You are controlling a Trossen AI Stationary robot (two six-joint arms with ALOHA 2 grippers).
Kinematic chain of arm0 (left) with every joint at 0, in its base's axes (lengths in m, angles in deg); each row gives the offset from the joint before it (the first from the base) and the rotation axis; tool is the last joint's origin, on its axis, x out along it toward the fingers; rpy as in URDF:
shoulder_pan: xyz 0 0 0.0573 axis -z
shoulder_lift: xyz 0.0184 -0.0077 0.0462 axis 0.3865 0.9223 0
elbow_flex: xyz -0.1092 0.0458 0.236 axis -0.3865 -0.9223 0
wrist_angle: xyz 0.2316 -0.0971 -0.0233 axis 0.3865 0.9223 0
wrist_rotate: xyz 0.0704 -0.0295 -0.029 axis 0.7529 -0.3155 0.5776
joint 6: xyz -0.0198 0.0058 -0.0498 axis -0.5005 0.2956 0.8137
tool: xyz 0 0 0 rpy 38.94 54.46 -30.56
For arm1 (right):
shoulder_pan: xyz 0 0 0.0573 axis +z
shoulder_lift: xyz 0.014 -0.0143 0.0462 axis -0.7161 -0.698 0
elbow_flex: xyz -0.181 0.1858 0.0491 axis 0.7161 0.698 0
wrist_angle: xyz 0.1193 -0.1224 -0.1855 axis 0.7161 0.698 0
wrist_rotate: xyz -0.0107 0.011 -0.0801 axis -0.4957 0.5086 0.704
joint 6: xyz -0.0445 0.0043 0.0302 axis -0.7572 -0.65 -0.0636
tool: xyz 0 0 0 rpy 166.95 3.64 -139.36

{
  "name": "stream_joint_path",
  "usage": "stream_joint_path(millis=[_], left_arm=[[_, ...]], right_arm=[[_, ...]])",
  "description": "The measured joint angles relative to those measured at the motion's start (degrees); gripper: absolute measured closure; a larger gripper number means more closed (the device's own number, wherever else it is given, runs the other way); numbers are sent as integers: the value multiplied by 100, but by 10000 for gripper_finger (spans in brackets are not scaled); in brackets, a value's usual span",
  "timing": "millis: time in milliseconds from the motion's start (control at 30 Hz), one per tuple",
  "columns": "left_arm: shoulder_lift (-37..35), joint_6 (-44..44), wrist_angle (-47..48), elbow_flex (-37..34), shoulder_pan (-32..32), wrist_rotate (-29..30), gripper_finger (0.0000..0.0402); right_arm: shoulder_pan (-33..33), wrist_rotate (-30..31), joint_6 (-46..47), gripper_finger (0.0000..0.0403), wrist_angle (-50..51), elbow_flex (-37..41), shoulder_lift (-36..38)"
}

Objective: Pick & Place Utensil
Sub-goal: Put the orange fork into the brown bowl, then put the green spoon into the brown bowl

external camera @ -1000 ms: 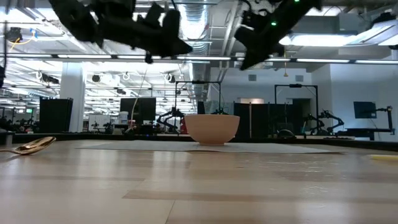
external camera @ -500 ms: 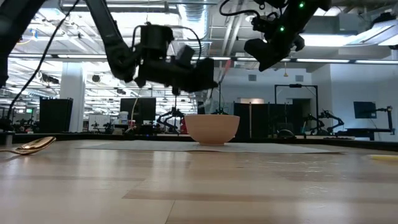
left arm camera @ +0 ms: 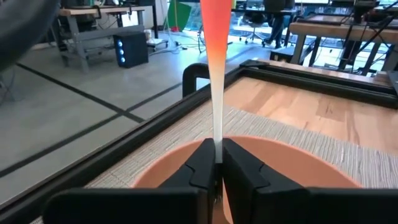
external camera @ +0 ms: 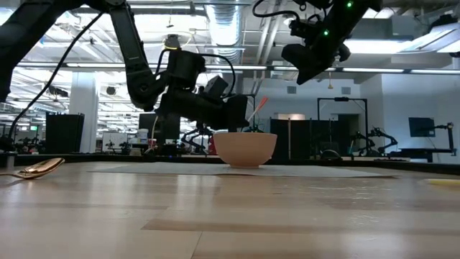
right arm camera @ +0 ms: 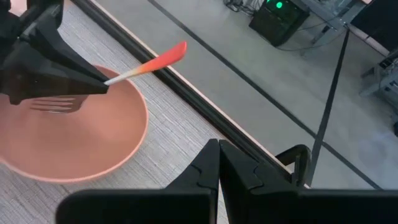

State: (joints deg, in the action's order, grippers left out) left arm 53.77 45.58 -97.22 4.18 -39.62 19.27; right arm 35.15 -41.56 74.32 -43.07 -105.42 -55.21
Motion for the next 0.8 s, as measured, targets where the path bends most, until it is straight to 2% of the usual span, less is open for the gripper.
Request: stream_joint_path(millis=[533, 633, 733, 800], left_arm=[[-55, 20, 241, -7, 16, -1, 312], [-412, 20, 378, -17, 105, -31, 302], [-1089, 22, 812, -15, 262, -552, 298], [-1659, 24, 1434, -14, 409, -955, 298]], right_arm=[[7, -321, 44, 403, 2, 0, 0], [7, -323, 44, 403, 1, 0, 0], [7, -324, 45, 403, 1, 0, 0], [7, -336, 87, 403, 0, 0, 0]])
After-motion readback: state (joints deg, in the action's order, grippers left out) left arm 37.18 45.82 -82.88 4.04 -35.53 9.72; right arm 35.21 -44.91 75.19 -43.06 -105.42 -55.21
